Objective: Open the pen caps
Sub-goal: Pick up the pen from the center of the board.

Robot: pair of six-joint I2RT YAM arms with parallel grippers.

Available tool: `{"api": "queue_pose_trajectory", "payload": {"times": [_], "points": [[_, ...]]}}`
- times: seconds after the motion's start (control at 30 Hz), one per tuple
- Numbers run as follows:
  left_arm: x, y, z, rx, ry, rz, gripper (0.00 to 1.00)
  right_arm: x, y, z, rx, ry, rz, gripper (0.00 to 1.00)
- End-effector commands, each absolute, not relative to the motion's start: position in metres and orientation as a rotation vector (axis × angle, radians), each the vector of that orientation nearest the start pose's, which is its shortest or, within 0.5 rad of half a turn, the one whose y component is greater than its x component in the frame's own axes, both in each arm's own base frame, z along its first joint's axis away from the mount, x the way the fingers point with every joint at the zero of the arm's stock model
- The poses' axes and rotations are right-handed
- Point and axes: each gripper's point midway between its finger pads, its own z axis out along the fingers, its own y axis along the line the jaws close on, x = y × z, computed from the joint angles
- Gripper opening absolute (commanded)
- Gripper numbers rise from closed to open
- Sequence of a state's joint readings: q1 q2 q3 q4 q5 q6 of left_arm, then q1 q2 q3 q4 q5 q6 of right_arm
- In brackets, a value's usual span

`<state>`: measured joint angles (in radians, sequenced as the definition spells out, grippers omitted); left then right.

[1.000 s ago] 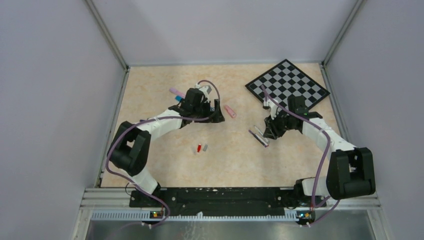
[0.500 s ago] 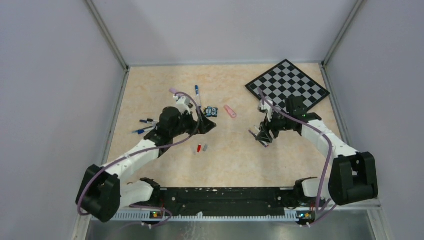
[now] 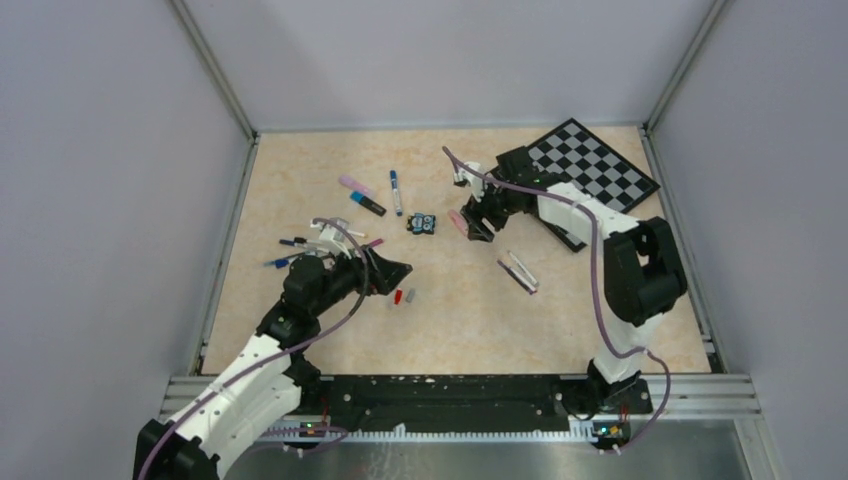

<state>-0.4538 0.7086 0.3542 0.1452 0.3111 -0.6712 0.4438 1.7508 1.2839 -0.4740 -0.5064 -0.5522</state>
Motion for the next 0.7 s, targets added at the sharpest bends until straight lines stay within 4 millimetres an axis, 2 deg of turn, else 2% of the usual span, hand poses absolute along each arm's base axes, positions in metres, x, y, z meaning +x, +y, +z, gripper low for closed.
{"api": "queue_pose_trajectory", "payload": {"times": [0.0, 0.1, 0.23, 0.4, 0.67], "points": [[0.231, -0.188, 0.186, 0.029, 1.837, -1.006, 0.99, 0.401, 0.256, 0.105, -1.182, 2.127, 0.48, 0.67], [0.232, -0.185, 0.19, 0.038, 1.816, -0.986, 0.99, 0.421, 0.261, 0.095, -1.116, 2.191, 0.453, 0.67], [0.233, -0.182, 0.188, 0.037, 1.812, -0.96, 0.99, 0.432, 0.269, 0.08, -1.108, 2.233, 0.446, 0.67], [0.233, -0.181, 0.186, 0.038, 1.809, -0.954, 0.99, 0.434, 0.278, 0.061, -1.107, 2.283, 0.471, 0.67], [0.233, -0.181, 0.179, 0.036, 1.818, -0.951, 0.99, 0.43, 0.277, 0.043, -1.12, 2.333, 0.466, 0.6]]}}
